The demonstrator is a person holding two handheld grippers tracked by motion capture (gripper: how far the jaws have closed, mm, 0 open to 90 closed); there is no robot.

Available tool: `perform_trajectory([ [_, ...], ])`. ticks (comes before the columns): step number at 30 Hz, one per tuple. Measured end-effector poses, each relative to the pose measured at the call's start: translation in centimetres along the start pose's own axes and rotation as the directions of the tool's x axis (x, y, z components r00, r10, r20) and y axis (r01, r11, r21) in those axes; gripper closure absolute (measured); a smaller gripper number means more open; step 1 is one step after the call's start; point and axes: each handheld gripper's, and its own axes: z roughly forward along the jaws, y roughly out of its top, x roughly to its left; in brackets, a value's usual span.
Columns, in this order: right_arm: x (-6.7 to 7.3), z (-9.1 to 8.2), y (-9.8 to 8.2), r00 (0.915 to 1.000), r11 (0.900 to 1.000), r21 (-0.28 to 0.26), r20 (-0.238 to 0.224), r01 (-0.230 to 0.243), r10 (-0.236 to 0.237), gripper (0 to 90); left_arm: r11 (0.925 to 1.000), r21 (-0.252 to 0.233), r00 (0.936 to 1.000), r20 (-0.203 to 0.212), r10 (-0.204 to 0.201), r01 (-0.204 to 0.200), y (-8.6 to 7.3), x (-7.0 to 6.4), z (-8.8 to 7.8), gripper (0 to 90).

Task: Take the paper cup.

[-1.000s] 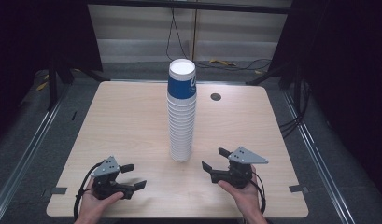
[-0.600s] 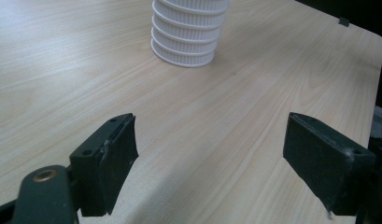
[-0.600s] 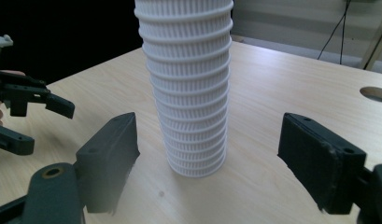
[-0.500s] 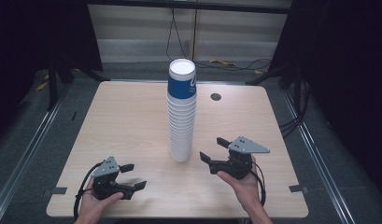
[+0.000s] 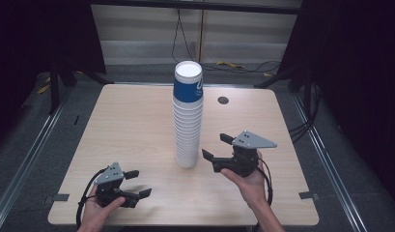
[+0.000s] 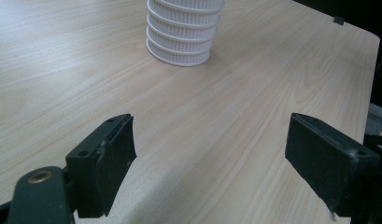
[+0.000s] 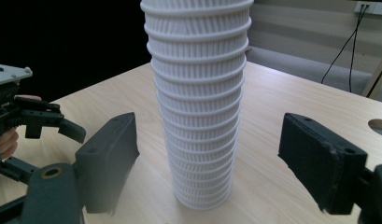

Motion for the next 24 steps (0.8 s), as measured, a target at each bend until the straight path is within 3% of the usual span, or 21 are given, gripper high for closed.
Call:
perform_trajectory([
  [8,0.0,0.3,1.2,0.9998,1.0,-0.018,-0.021,0.006,-0.007,19.3,0.9999,-0.008,0.9998,0.015,0.011,-0.011,0.0,-0.1,0.0,15.8],
  [17,-0.2,0.5,2.9,0.9987,1.0,-0.025,-0.05,0.014,-0.015,19.5,0.9999,0.017,0.9999,0.011,0.001,-0.001,-0.1,-0.1,0.1,15.8],
  [24,-0.5,-0.1,4.9,0.9967,0.999,-0.04,-0.078,0.017,-0.02,16.8,0.9999,-0.001,0.9999,0.012,0.011,-0.011,-0.1,-0.2,-0.1,15.8],
])
